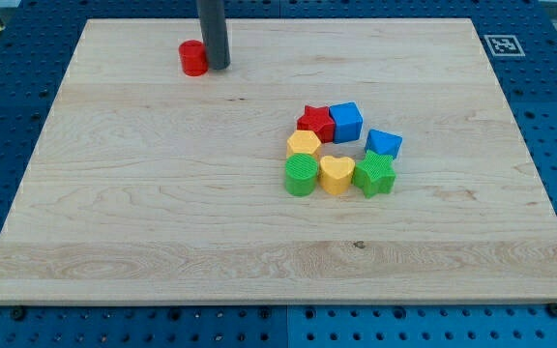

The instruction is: Locate the red circle at the top left side of the board

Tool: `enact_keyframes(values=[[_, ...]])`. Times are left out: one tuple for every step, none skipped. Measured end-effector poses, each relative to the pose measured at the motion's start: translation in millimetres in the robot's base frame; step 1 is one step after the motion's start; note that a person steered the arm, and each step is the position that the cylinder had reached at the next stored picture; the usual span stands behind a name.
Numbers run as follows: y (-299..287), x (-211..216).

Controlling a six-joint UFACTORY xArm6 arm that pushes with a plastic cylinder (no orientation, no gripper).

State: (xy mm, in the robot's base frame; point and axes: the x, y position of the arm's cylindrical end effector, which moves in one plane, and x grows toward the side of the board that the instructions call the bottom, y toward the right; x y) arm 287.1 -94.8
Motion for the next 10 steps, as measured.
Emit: enact_keyframes(values=[[-20,-5],[-2,12],[-10,29],[-30,6],[-38,-18],[-51,-19],[-54,-2],[-60,-2],[-74,-19],[-84,-22]])
